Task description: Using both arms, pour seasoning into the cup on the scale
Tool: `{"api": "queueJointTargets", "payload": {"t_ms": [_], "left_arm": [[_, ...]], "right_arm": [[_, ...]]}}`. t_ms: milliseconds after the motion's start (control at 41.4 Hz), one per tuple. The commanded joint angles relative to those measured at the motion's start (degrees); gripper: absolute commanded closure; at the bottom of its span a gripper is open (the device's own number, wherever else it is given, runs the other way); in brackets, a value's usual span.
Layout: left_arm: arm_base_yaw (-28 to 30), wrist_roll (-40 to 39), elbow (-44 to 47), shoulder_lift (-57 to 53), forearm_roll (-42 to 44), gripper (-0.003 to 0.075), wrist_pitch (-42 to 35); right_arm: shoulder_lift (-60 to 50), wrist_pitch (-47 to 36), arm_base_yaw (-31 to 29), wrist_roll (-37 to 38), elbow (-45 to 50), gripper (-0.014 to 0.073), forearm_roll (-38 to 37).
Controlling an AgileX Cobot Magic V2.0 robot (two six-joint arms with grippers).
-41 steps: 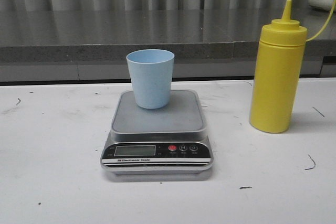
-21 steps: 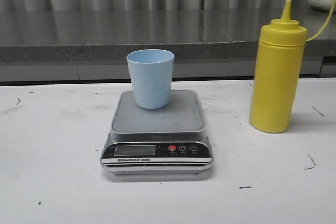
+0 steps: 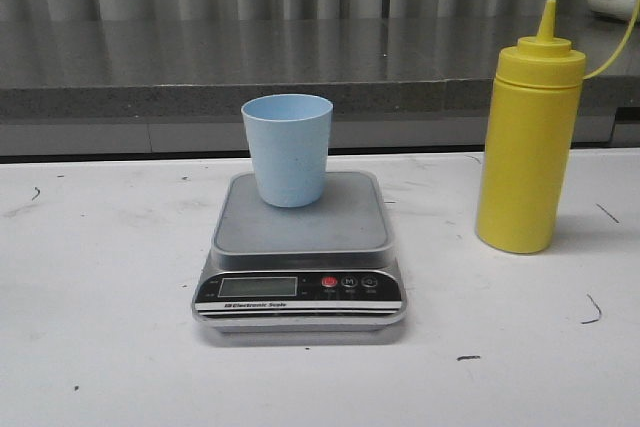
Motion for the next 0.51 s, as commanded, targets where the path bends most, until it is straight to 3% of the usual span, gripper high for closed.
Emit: {"api": "queueJointTargets", "payload": {"t_ms": [0,145,290,483], "left_arm": [[0.10,0.00,1.34,-0.96,-0.05,0.0740,-4.89],[0.10,0.00,1.34,-0.96,-0.05,0.0740,-4.89],[0.10,0.00,1.34,-0.96,-0.05,0.0740,-4.89],[0.10,0.00,1.34,-0.96,-0.05,0.0740,-4.89]], "right_arm": [[0.29,-3.49,0.24,-0.58,-1.36,0.0710,-0.50],[-0.43,-3.43,0.08,-0.58,-1.23,0.0710,-0.61],[-4.06,-5.31,-4.41,-0.58,1.74,0.0710,-1.09],[-13.58,-16.01,-11.15,-4.72,13.31,0.0708,0.41]]}}
